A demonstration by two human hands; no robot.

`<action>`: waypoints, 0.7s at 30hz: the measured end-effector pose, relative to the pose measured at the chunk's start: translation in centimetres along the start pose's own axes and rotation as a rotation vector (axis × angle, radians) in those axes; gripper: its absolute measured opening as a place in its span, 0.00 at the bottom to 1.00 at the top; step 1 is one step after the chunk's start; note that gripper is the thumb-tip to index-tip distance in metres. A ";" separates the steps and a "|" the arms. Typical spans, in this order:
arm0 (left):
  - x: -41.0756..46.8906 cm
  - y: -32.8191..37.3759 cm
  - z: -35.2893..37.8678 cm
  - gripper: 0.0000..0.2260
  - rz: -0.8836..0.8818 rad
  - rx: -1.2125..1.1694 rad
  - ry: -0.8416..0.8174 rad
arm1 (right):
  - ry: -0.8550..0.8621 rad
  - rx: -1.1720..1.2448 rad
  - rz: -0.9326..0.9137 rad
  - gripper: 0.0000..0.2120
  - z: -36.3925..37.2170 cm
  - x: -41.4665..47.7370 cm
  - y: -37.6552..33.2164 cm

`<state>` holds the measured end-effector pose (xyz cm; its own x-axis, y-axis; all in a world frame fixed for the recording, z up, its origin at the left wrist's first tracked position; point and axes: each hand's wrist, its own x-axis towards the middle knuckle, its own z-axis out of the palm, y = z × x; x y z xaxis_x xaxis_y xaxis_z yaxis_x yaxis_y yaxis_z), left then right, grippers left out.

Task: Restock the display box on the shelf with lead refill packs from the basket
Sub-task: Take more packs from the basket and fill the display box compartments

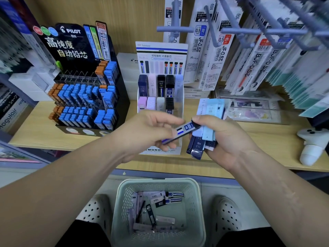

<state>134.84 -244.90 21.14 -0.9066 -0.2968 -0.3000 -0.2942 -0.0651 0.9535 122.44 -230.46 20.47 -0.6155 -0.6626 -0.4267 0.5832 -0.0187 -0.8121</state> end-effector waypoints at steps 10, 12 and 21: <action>0.2 -1.1 0.6 0.26 0.060 0.347 -0.099 | 0.067 -0.105 -0.025 0.08 -0.1 0.1 0.2; 0.3 -0.7 0.2 0.23 0.089 0.352 -0.018 | 0.082 -0.102 -0.023 0.07 -0.1 0.0 0.2; 1.4 0.5 -1.7 0.10 0.435 0.350 0.485 | 0.091 -0.137 0.024 0.09 -0.2 -0.3 0.4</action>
<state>133.91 -246.96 21.20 -0.7516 -0.6194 0.2266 -0.0913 0.4380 0.8943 122.69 -230.10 20.18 -0.6512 -0.5909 -0.4761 0.5246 0.1028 -0.8451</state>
